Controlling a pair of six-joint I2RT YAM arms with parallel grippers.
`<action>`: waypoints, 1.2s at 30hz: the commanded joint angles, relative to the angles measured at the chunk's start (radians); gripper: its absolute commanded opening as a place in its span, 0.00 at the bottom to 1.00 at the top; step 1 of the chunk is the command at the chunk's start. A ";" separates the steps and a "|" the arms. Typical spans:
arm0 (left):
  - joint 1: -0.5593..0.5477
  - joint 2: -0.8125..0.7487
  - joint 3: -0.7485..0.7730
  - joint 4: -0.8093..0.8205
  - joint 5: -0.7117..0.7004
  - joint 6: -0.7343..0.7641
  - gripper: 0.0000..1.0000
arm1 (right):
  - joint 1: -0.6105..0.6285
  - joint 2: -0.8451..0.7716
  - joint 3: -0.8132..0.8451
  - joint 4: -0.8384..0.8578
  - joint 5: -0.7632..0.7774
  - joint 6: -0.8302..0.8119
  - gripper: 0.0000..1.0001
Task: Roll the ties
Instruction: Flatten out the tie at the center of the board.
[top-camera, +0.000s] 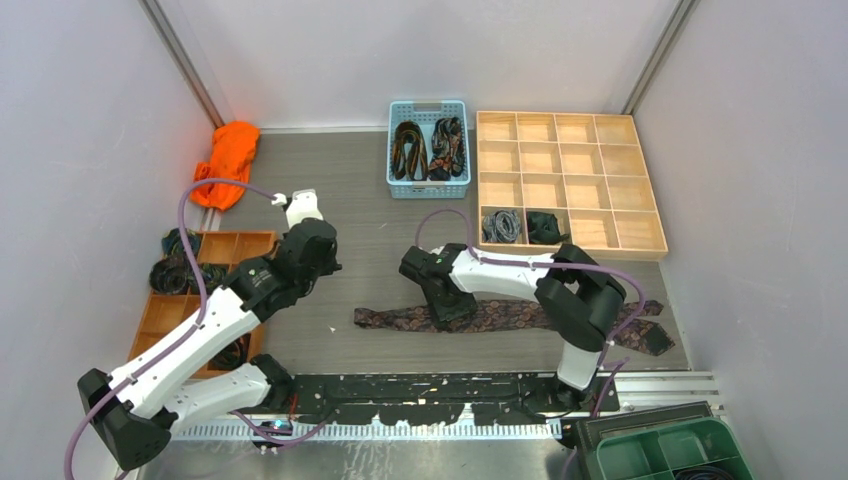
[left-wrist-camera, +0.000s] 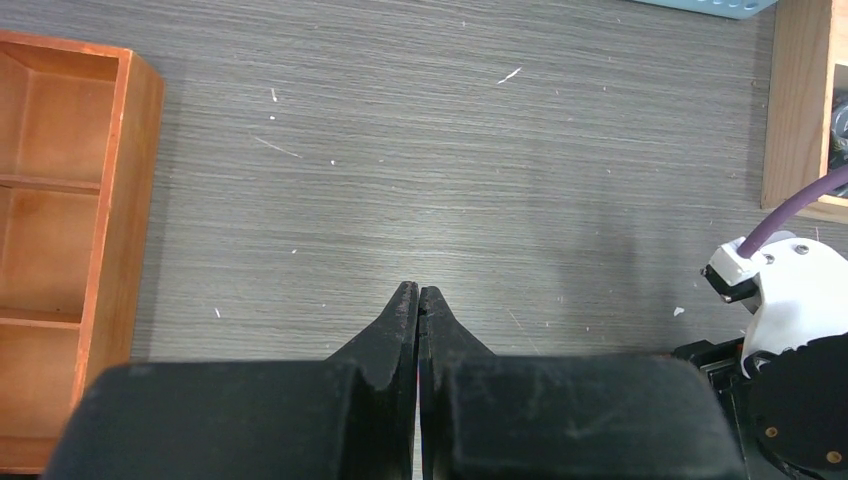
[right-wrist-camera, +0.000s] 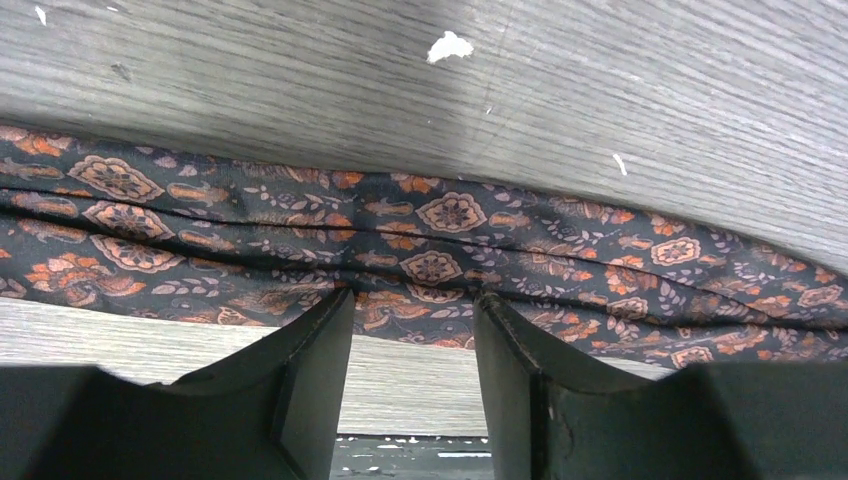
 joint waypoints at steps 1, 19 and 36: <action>0.009 -0.027 0.005 -0.001 -0.007 -0.004 0.00 | -0.001 0.018 -0.078 0.117 -0.074 0.040 0.52; 0.027 0.003 0.024 -0.026 0.020 -0.022 0.00 | -0.018 0.044 -0.171 0.235 -0.122 0.054 0.05; 0.028 -0.003 0.054 -0.048 0.036 -0.036 0.00 | -0.022 -0.134 -0.012 0.058 0.027 -0.005 0.01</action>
